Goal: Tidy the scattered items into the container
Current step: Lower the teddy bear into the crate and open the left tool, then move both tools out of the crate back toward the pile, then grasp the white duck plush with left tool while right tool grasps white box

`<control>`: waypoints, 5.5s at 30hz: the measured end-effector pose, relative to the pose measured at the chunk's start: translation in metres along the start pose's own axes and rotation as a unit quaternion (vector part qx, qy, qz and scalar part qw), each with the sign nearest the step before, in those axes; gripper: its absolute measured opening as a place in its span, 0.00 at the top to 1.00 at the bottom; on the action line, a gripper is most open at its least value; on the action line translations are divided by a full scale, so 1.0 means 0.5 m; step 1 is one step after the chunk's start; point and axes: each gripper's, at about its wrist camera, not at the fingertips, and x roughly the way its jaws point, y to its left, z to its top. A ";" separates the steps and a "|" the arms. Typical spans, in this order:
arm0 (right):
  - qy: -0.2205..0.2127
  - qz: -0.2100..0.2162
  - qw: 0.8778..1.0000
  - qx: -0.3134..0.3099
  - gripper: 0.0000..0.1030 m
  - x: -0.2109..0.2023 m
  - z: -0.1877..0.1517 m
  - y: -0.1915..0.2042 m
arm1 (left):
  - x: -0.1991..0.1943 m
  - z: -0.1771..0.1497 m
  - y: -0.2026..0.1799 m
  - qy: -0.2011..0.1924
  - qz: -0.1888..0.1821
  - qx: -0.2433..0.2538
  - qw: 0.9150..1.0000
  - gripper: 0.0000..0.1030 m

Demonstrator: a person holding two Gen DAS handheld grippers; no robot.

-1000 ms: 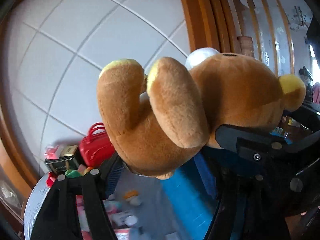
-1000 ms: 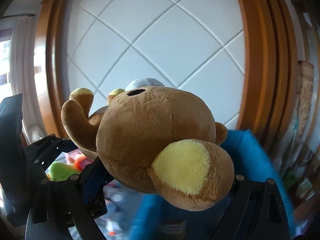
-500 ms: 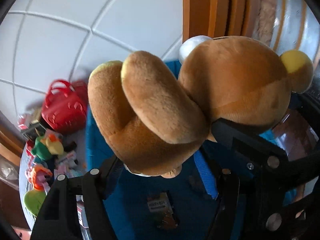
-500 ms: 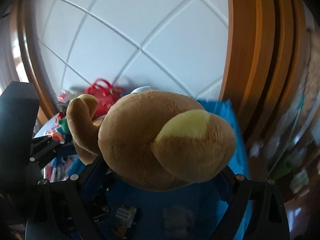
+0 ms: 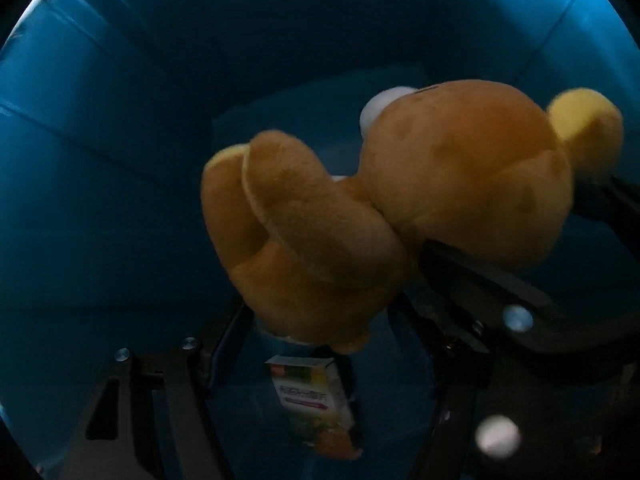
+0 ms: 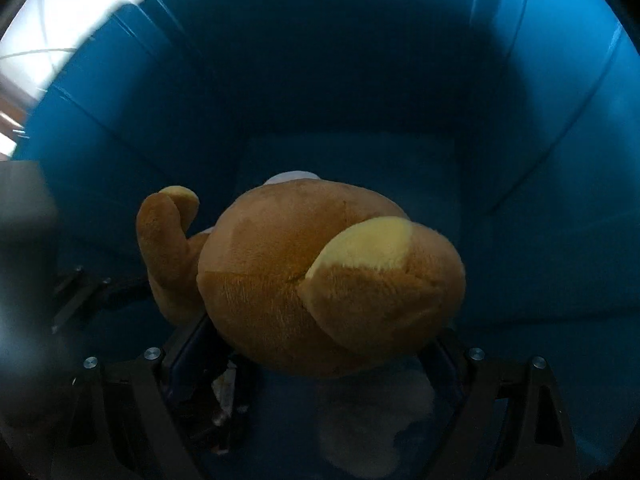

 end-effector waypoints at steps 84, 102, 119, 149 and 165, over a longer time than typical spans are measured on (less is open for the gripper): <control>-0.178 -0.018 0.980 -0.086 0.00 -0.116 -0.365 0.905 | -0.253 -0.798 0.718 -0.278 0.044 -0.163 0.946 0.27; -0.194 -0.041 0.980 -0.021 0.00 0.259 -0.506 0.795 | 0.134 -0.855 0.660 -0.195 -0.004 -0.216 0.957 0.27; -0.232 -0.077 0.963 0.117 0.32 0.326 -0.641 0.628 | 0.193 -0.665 0.427 -0.211 -0.064 -0.141 0.965 0.27; -0.217 -0.070 0.968 0.103 0.57 0.381 -0.578 0.642 | 0.246 -0.634 0.444 -0.210 -0.062 -0.072 0.973 0.37; -0.223 -0.064 0.967 0.101 0.54 0.375 -0.558 0.627 | 0.240 -0.720 0.485 -0.234 -0.050 -0.065 0.969 0.54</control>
